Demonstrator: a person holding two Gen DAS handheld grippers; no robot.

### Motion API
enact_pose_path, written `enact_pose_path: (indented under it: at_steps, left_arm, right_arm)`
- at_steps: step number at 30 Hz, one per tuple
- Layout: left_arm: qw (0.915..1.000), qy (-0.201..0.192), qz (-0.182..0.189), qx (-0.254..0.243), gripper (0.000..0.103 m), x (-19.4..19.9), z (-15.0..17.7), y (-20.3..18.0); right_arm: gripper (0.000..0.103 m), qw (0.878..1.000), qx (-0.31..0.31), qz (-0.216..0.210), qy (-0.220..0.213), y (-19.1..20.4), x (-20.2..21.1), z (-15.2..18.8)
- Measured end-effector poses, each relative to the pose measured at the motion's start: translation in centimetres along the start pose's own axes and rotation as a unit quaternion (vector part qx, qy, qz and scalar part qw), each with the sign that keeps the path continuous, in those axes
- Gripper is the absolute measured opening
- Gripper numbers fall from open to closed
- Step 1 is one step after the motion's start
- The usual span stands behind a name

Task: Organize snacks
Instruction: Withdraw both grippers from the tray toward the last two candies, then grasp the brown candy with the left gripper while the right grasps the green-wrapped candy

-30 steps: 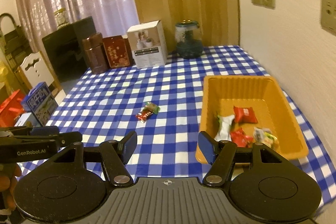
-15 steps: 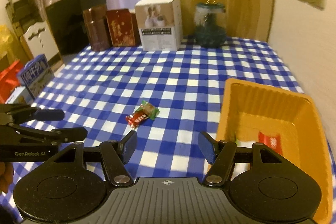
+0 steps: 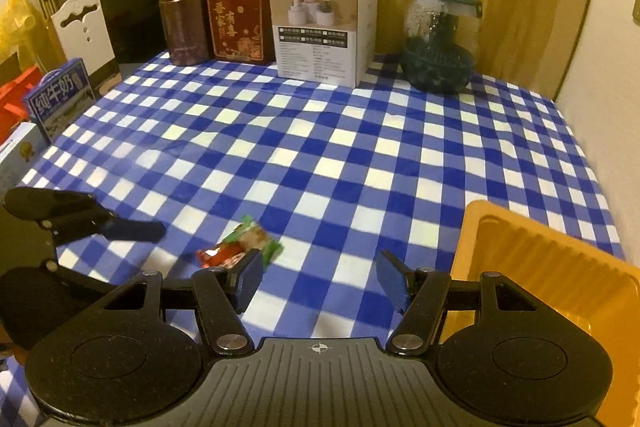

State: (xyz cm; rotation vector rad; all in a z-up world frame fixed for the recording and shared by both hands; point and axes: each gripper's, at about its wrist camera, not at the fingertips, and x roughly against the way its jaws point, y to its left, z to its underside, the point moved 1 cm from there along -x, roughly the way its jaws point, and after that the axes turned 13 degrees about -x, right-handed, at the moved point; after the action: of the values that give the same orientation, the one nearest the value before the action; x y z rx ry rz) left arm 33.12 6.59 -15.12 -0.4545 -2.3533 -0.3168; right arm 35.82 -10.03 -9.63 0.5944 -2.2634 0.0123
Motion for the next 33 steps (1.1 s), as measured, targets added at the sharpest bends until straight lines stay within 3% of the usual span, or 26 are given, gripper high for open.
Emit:
enact_pose_path:
  at_steps: [11,17,23,25,30,33]
  left_arm:
    - [0.9995,0.005,0.029,-0.015,0.023,-3.7,-0.7,0.1]
    - [0.9993,0.028,0.016,-0.019,0.023,-2.2,-0.1,1.0]
    - [0.9994,0.030,-0.015,-0.008,0.023,0.8,1.8,3.2]
    - [0.9992,0.034,-0.021,0.004,0.023,1.2,2.5,3.8]
    - [0.9987,0.038,-0.021,0.028,0.023,1.5,3.4,4.7]
    - [0.9985,0.032,-0.014,0.041,0.023,1.4,3.5,4.9]
  right_arm:
    - [0.064,1.000,0.006,0.000,0.012,0.2,-1.8,-0.7]
    - [0.064,0.997,0.060,-0.018,0.036,2.3,-2.9,-0.3]
    - [0.063,0.985,0.154,-0.030,0.065,4.8,-4.9,0.0]
    - [0.054,0.978,0.189,-0.033,0.078,5.6,-5.9,0.4]
    - [0.048,0.962,0.251,-0.019,0.101,6.3,-8.3,1.5]
    - [0.048,0.964,0.244,-0.028,0.099,5.9,-8.9,1.4]
